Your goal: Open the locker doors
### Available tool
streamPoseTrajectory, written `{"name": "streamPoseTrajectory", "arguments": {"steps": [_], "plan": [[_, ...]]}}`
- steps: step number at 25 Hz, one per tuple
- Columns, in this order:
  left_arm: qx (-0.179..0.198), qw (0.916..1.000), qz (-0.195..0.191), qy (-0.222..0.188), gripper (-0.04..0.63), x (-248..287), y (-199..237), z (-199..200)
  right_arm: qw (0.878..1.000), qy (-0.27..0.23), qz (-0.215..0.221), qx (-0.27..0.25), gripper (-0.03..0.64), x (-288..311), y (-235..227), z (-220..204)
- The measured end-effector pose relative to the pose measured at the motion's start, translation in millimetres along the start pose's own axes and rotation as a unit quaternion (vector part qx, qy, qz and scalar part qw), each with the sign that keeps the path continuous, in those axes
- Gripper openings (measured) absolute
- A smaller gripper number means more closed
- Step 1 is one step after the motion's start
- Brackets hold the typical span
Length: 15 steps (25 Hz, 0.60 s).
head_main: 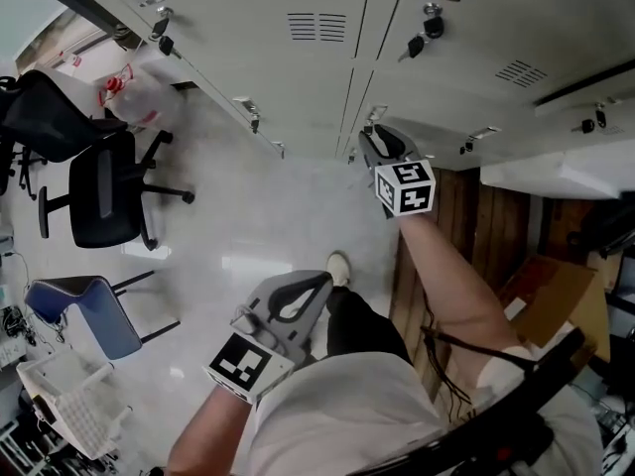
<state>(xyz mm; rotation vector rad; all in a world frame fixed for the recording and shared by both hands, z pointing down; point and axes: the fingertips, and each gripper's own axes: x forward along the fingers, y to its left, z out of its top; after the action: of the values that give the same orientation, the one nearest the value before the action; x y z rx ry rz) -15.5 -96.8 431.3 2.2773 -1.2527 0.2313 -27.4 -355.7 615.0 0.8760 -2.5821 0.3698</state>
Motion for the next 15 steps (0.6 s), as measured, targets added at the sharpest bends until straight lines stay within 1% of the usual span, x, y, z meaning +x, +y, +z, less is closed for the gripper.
{"name": "streamPoseTrajectory", "arguments": {"steps": [3,7,12,15], "plan": [[-0.005,1.0000,0.005,-0.001,0.011,3,9,-1,1.000,-0.001,-0.016,0.011,0.111,17,-7,-4],[-0.011,0.9999,0.002,0.001,0.011,6,14,-4,0.999,-0.002,-0.036,0.031,0.143,33,-17,-7],[-0.024,0.9997,0.005,0.004,0.011,0,22,-10,0.998,-0.002,-0.056,0.033,0.152,48,-24,-8],[-0.028,0.9996,0.004,0.005,0.011,-4,25,-14,0.997,-0.007,-0.060,0.038,0.153,54,-26,-5]]}}
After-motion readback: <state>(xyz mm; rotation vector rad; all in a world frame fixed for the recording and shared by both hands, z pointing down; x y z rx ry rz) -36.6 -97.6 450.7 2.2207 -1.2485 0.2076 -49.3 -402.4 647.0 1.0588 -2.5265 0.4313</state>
